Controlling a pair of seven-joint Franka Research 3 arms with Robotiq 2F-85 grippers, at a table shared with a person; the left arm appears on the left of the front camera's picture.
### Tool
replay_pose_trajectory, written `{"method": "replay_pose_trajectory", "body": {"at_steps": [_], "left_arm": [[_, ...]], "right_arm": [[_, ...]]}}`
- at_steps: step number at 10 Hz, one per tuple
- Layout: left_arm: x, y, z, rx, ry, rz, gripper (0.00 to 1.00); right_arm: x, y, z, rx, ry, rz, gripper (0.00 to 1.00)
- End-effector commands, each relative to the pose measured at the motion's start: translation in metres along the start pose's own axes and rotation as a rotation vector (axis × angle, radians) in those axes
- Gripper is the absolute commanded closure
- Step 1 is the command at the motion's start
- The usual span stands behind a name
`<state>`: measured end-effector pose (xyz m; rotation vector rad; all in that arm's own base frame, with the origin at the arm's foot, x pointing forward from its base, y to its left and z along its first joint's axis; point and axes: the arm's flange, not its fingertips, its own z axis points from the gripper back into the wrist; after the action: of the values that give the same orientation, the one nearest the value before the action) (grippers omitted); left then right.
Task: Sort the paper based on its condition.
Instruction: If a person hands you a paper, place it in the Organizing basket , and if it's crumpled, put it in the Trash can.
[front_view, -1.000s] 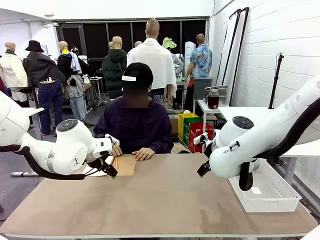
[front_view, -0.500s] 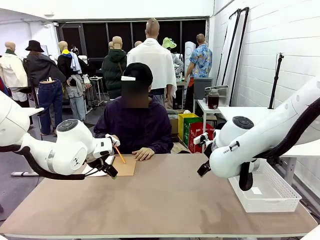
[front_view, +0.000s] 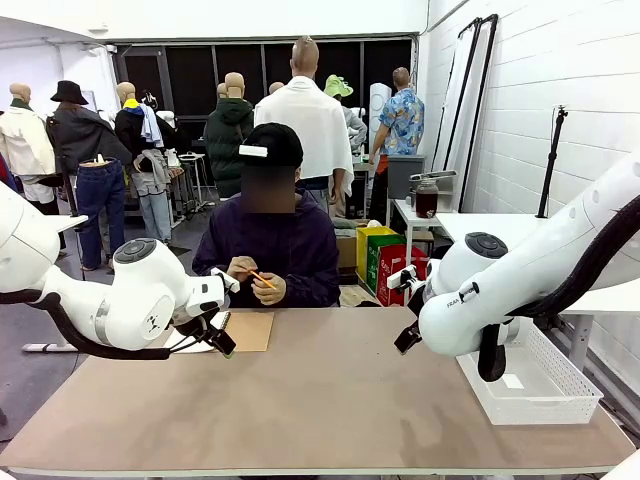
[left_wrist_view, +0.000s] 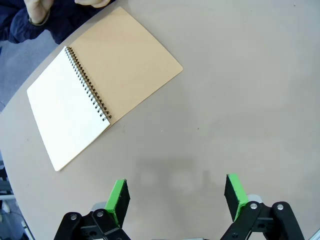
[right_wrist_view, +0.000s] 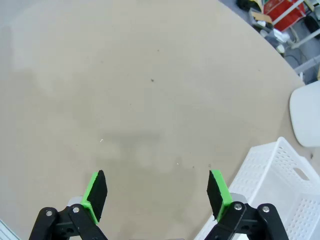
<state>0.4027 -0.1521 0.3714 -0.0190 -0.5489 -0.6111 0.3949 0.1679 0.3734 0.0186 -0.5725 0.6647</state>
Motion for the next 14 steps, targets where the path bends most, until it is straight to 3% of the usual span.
{"method": "replay_pose_trajectory", "body": {"at_steps": [1,4,14], "left_arm": [[0.0,0.001,0.0,0.0,0.0,0.003,0.0],[0.003,0.001,0.005,0.003,0.006,0.01,0.0],[0.055,0.011,0.137,0.035,-0.066,-0.017,0.0]], "right_arm": [[0.0,0.0,0.0,0.0,0.0,-0.001,0.0],[0.0,0.0,0.0,0.0,0.0,0.0,0.0],[0.058,-0.023,0.131,0.067,-0.152,0.04,0.0]]}}
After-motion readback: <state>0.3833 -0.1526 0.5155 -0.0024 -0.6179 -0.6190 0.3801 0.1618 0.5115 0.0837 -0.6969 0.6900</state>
